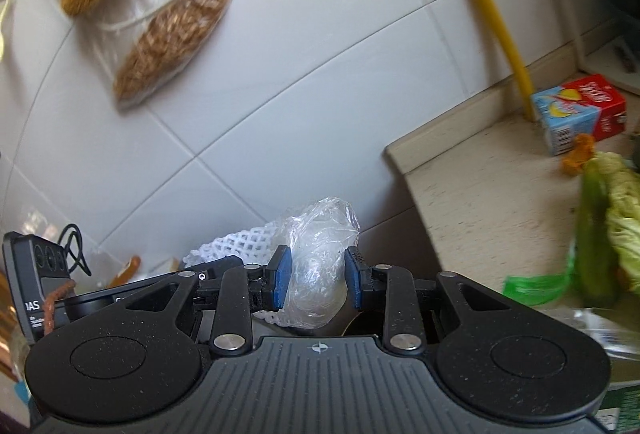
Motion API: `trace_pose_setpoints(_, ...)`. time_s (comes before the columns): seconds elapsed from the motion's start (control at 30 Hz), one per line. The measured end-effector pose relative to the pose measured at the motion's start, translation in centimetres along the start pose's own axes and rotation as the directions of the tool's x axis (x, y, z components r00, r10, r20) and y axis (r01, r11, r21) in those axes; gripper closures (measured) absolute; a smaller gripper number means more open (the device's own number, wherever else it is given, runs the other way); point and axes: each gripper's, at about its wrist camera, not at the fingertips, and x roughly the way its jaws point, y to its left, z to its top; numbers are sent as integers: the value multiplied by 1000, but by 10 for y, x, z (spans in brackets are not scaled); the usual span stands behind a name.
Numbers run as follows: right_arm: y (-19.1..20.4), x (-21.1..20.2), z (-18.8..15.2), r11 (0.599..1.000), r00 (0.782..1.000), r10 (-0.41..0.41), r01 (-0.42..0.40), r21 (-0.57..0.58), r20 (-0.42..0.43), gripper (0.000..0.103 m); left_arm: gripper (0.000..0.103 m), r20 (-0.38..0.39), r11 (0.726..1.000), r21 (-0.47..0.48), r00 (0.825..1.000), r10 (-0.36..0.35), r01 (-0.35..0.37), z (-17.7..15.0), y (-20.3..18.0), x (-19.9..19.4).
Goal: Collect trash
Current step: 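Carry the plastic bag and foam net down over the black trash bin with both tools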
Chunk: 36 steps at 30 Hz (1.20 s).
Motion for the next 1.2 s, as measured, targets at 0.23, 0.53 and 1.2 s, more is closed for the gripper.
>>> trace_pose_setpoints(0.23,16,21,-9,999,998,17,-19,-27,-55,67,96,-3,999,-22,999,45,-45,-10,15,-11)
trace_pose_setpoints(0.53,29,39,-22,999,995,18,-23,-48,-103,67,96,-19,997,-28,997,69,-69,-19,22,-14)
trace_pose_setpoints(1.2,30,68,-44,999,984,-31,23,-47,-175,67,96,-79,991,-24,989,127,-129,-37,31,-12)
